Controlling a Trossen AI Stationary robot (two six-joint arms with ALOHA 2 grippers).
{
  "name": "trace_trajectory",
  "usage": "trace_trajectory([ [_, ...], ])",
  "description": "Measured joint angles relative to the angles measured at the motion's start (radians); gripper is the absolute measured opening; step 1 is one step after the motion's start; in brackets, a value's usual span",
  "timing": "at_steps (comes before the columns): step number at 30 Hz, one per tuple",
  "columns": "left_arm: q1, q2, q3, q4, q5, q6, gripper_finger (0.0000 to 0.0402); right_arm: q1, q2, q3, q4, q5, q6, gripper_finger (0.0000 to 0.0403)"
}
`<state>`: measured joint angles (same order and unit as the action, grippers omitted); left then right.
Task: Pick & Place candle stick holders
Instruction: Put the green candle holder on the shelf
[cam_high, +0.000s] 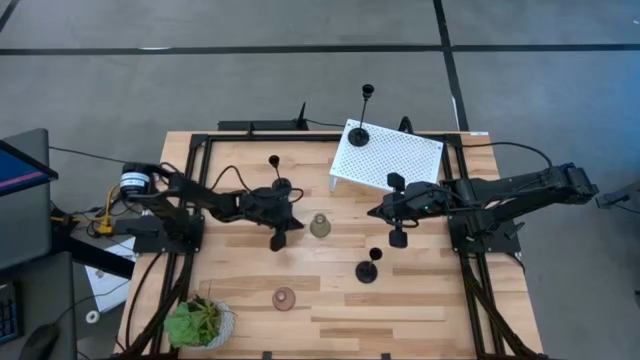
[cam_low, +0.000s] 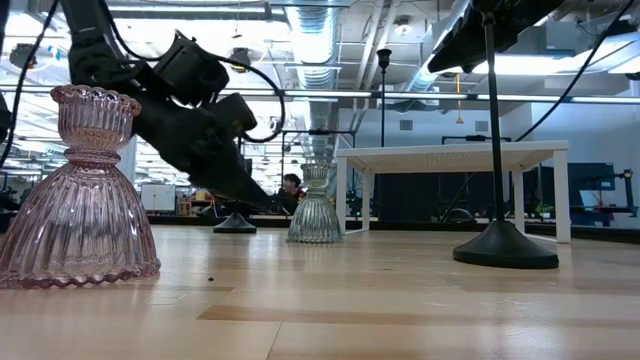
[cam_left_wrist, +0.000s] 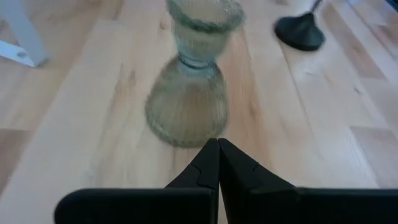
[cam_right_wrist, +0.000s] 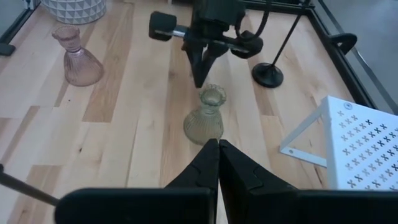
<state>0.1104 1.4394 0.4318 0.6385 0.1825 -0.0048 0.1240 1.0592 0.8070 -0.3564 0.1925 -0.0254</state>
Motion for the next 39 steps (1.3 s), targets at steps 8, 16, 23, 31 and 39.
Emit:
trace_trajectory([
  [8, 0.0, 0.163, 0.088, 0.104, -0.009, 0.0, 0.0002, 0.0, 0.0, 0.0, 0.001, 0.0, 0.0, 0.0],
  [16, 0.0, 0.287, 0.211, 0.142, 0.014, 0.024, 0.0002, 0.0, 0.0, 0.0, 0.0, -0.002, 0.0, 0.0],
  [23, 0.0, 0.366, 0.3, 0.171, 0.06, 0.033, 0.0002, 0.0, 0.0, 0.0, -0.001, -0.003, 0.0, 0.0],
  [31, 0.0, 0.48, 0.384, 0.243, 0.121, 0.031, 0.0002, 0.0, 0.0, 0.0, -0.001, -0.004, 0.0, 0.0],
  [39, 0.0, 0.464, 0.405, 0.209, 0.105, 0.027, 0.0002, 0.0, 0.0, 0.0, -0.005, -0.008, 0.0, 0.0],
])
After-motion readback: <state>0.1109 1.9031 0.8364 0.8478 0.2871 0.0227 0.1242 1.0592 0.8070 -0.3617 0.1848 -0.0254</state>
